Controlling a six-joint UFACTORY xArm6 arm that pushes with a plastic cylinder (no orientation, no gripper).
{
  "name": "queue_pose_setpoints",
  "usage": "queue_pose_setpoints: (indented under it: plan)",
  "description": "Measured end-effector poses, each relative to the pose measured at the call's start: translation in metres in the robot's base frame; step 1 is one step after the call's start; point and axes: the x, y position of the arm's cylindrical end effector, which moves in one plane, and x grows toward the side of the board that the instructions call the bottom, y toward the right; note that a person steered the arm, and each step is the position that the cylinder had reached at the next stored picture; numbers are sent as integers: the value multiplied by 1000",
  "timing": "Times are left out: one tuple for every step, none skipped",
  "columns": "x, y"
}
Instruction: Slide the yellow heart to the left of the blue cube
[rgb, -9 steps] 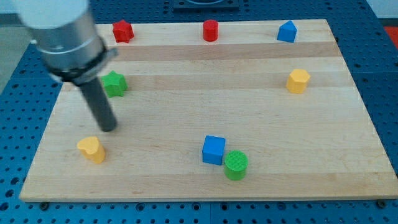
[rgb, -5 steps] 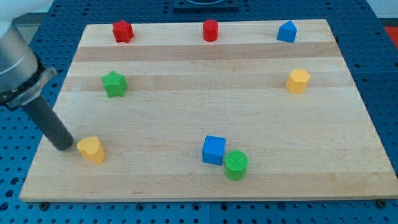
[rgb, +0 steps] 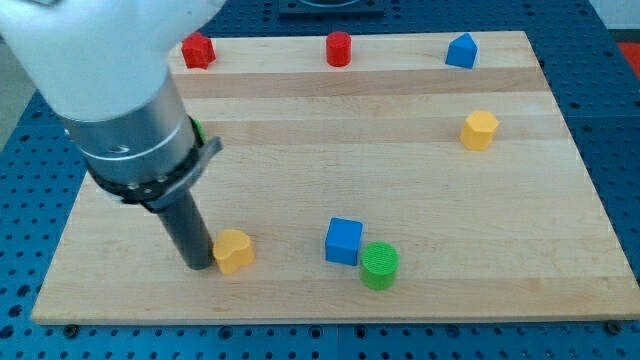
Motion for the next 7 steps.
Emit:
queue_pose_setpoints:
  plan:
    - [2,21]
    - [2,44]
    - [2,67]
    - [2,86]
    - [2,78]
    - [-15,37]
    - [-45,-7]
